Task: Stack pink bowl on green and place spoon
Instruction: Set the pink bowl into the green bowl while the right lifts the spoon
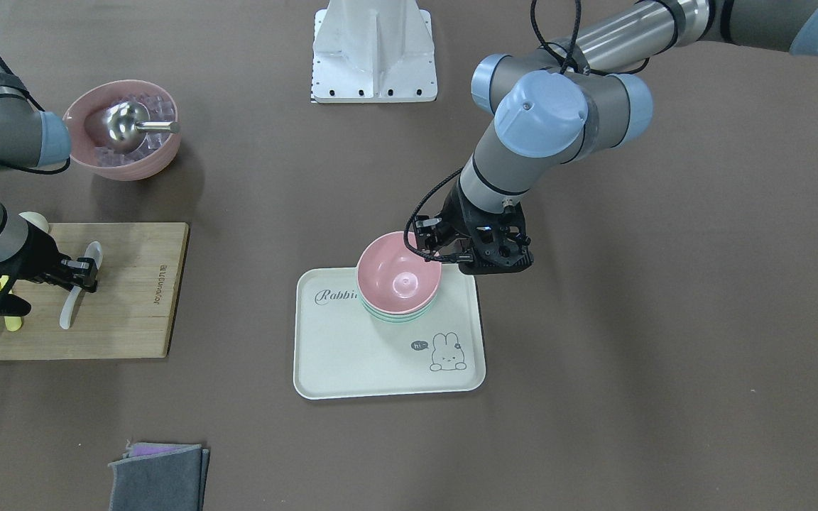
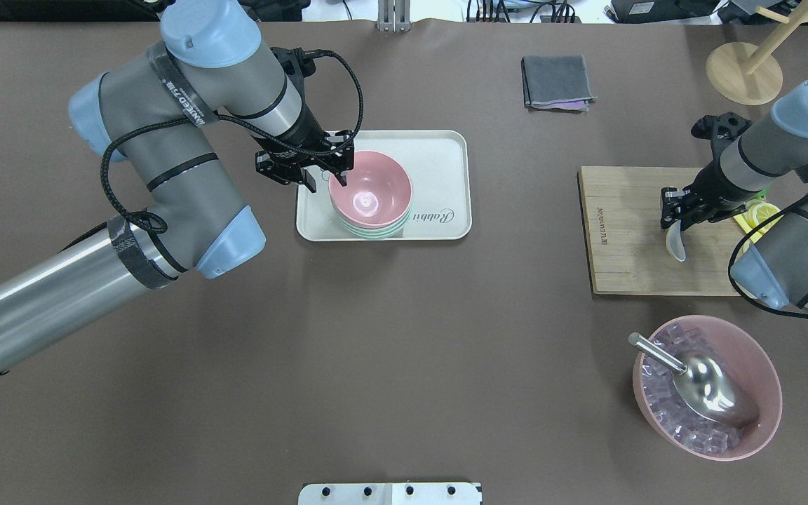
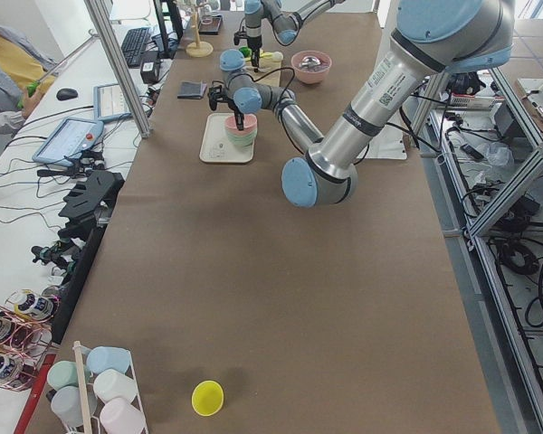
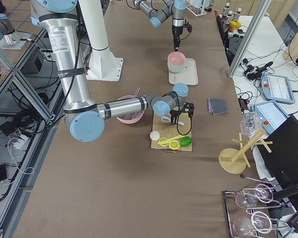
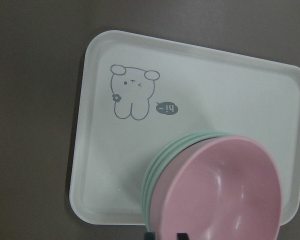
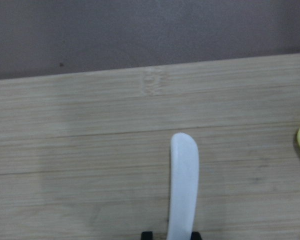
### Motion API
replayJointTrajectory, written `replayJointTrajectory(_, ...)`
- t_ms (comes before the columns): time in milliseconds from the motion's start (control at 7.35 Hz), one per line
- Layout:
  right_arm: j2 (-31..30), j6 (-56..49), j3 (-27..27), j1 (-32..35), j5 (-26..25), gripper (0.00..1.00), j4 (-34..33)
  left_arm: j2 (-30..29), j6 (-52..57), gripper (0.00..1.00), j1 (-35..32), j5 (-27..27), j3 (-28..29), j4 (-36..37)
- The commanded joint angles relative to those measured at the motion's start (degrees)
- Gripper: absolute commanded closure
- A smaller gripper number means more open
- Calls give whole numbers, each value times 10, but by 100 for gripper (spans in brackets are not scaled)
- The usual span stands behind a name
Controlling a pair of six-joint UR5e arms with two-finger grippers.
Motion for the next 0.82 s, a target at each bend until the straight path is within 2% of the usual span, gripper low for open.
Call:
replayJointTrajectory(0, 12, 1, 9, 3, 5, 100, -18, 2, 1, 2, -2, -1, -5, 0)
replayJointTrajectory(136, 73, 1, 15, 7, 5, 100, -89, 11, 5, 2, -14, -5, -24, 2)
replayJointTrajectory(272, 139, 14, 15, 2, 1, 100, -157, 54, 10, 2, -27, -16, -66, 1)
replayJointTrajectory(408, 182, 71, 16, -11, -2, 100, -168, 102, 55, 2, -54, -38, -101, 3)
replayJointTrajectory(544, 225, 137, 10, -37, -3, 100, -169, 175, 123, 2, -94, -68, -140, 2)
replayJointTrajectory(680, 277, 208, -3, -76, -32, 100, -169, 251, 211, 2, -122, -79, -175, 2)
